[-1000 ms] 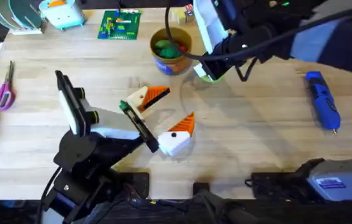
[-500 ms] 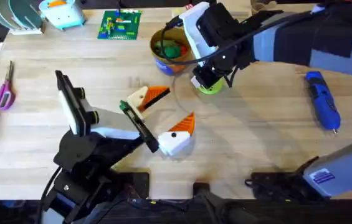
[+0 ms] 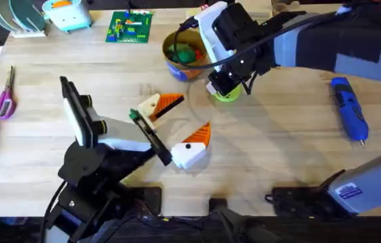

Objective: Pick up the gripper from the table and insert it into the empty holder that is missing its gripper. Then pick up a screw, insert it into the mounting hole, and use the screwdriver to tighten it. Finally, clean up the table by picking up the vegetable and placing it into the bucket.

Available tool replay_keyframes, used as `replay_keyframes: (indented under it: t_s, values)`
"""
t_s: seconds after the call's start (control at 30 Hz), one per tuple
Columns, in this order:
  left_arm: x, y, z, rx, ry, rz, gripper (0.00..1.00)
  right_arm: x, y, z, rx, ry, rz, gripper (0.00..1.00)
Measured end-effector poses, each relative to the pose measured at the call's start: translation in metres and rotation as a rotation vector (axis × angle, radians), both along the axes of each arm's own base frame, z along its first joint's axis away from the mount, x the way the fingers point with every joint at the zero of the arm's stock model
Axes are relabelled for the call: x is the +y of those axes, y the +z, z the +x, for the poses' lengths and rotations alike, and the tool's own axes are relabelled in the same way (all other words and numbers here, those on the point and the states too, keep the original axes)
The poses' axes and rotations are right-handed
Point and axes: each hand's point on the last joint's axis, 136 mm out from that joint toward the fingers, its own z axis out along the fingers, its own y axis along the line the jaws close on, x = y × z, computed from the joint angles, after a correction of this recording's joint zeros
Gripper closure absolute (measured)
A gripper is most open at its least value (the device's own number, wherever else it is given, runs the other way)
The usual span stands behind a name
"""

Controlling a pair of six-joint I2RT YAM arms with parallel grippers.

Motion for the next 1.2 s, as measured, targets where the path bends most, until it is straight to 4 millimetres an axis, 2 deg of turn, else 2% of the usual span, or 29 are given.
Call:
replay_keyframes:
  t_s: [0.13, 0.27, 0.53, 0.93, 1.2]
  values:
    - [0.0, -0.0001, 0.0, 0.0, 0.0, 0.0, 0.008, 0.0, 0.0001, 0.0, 0.001, -0.003, 0.001, 0.968]
    - [0.0, -0.0001, 0.0, 0.0, 0.0, 0.0, 0.009, 0.0002, -0.0002, 0.0002, 0.0, -0.002, 0.001, 0.865]
    - [0.0, -0.0001, 0.0, 0.0, 0.0, 0.0, 0.008, 0.002, -0.0003, 0.0018, -0.005, -0.001, 0.008, 0.748]
    - [0.0, -0.0001, 0.0, 0.0, 0.0, 0.0, 0.008, 0.0013, -0.0003, 0.0022, -0.007, -0.003, 0.004, 0.734]
    - [0.0, -0.0001, 0.0, 0.0, 0.0, 0.0, 0.008, -0.0059, -0.0015, 0.0037, -0.018, -0.017, -0.034, 0.645]
